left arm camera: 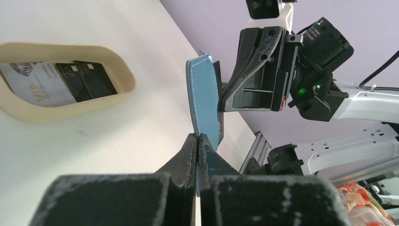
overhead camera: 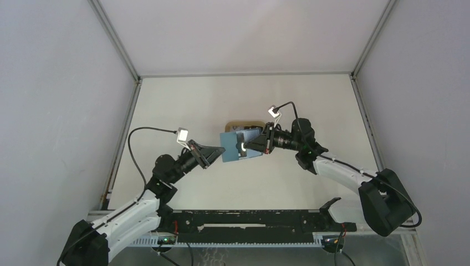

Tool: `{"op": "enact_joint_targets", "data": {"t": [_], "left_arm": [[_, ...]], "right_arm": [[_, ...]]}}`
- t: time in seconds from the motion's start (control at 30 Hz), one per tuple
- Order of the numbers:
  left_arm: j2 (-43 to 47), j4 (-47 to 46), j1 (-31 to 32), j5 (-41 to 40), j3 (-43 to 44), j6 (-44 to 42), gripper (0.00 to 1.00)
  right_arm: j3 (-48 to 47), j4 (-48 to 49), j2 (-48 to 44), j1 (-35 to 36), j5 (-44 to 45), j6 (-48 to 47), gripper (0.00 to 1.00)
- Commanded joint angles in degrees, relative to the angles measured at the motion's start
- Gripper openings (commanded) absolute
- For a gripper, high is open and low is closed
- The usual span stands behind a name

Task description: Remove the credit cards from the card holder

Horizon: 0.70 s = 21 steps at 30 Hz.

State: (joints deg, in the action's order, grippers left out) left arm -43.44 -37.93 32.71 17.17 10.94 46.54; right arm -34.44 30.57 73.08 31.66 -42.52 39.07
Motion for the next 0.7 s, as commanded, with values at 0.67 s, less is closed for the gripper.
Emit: {"op": "enact_joint_targets", "data": {"t": [0.67], "left_arm": [[3.67,1.55,-5.05,-3.07,-4.84,1.70,0.00]], "right_arm": [[-4.04,-16.26,1.81,-8.49,5.32,-7.42,0.00]]}}
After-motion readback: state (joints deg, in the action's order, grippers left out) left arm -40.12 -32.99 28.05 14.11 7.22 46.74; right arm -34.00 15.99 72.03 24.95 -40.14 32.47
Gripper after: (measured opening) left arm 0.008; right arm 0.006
